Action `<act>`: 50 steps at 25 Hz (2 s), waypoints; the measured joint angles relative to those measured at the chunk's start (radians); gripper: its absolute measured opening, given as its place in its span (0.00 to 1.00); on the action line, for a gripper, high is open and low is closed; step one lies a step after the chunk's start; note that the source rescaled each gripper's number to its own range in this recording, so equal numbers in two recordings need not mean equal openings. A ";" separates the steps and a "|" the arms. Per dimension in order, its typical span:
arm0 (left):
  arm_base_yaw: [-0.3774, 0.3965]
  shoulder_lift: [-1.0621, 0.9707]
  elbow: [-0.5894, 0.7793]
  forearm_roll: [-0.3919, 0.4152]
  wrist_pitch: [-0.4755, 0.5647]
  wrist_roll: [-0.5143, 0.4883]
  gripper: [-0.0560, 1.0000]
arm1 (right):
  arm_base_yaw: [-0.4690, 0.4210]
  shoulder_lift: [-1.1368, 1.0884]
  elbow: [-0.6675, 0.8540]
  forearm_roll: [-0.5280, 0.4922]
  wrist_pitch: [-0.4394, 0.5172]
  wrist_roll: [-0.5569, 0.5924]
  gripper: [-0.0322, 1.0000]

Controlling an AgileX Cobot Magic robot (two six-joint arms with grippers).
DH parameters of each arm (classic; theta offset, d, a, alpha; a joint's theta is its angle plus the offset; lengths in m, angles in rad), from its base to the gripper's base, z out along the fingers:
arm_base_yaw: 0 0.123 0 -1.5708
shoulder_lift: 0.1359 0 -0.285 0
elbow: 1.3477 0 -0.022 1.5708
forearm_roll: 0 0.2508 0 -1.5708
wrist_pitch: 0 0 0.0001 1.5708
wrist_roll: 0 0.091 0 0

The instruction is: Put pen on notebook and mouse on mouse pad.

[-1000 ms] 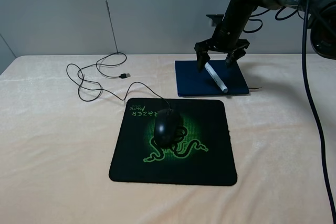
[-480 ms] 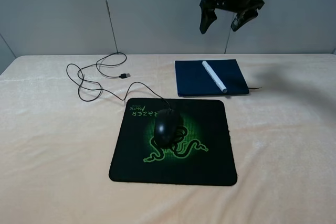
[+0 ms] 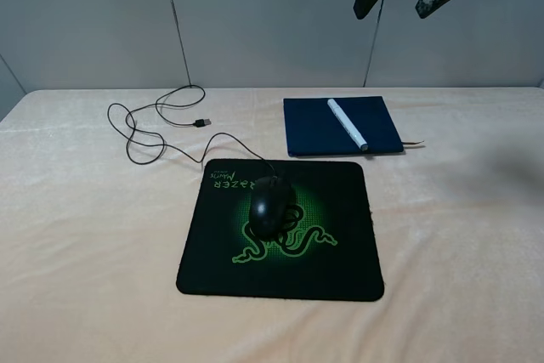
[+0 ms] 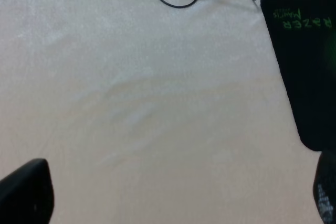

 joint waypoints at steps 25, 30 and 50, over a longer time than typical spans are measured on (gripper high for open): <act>0.000 0.000 0.000 0.000 0.000 0.000 1.00 | 0.000 -1.073 0.949 -0.001 0.002 0.003 1.00; 0.000 0.000 0.000 0.000 0.000 0.000 1.00 | -0.005 -1.327 1.053 -0.008 0.005 0.003 1.00; 0.000 0.000 0.000 0.000 0.000 0.000 1.00 | -0.252 -1.799 1.352 -0.147 -0.175 0.003 1.00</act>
